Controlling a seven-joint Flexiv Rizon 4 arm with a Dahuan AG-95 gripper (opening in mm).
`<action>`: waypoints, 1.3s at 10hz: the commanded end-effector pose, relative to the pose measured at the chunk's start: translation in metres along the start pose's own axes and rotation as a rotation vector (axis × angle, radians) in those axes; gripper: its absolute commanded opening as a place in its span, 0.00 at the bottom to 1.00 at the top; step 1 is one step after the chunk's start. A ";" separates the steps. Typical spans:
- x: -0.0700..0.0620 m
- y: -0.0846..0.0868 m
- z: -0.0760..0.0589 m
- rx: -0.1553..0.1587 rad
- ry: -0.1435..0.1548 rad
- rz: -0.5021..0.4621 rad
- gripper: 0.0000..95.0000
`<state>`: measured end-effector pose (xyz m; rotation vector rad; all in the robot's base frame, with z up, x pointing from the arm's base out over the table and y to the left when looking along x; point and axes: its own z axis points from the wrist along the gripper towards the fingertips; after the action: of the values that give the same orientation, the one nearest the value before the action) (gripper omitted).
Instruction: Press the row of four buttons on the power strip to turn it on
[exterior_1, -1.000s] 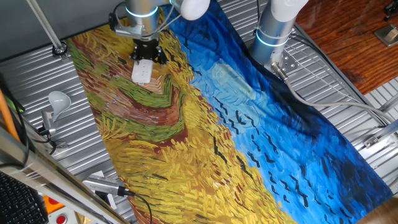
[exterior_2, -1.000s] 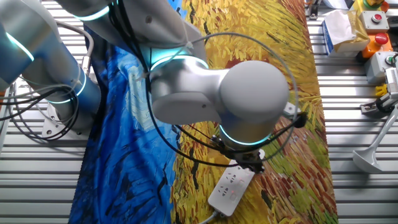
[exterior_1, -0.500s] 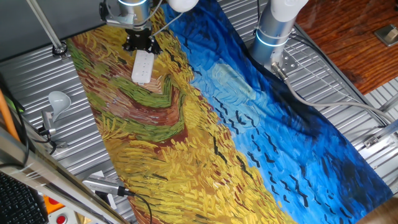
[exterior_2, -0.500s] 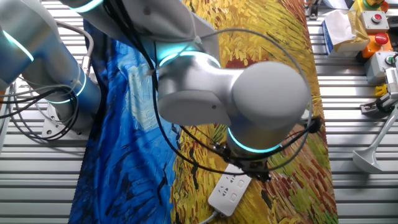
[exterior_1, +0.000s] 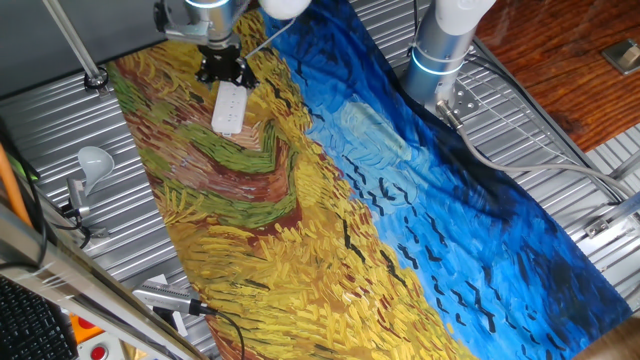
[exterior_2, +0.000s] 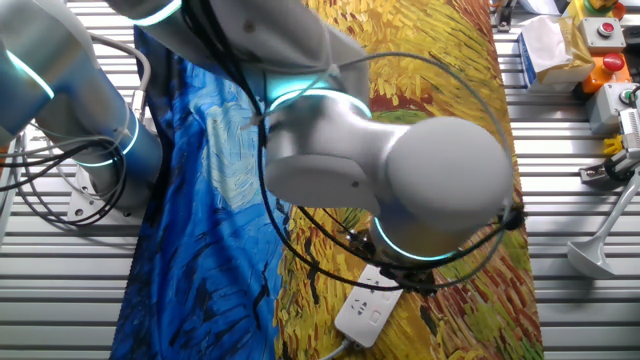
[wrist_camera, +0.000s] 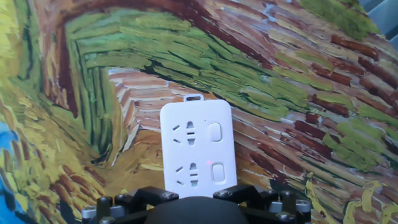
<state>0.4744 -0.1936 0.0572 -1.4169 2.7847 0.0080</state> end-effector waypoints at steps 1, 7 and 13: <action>-0.010 0.001 0.002 -0.002 0.012 0.009 1.00; -0.042 0.017 0.027 0.008 0.009 0.054 1.00; -0.049 0.027 0.027 0.024 0.019 0.052 1.00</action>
<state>0.4792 -0.1371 0.0312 -1.3462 2.8236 -0.0347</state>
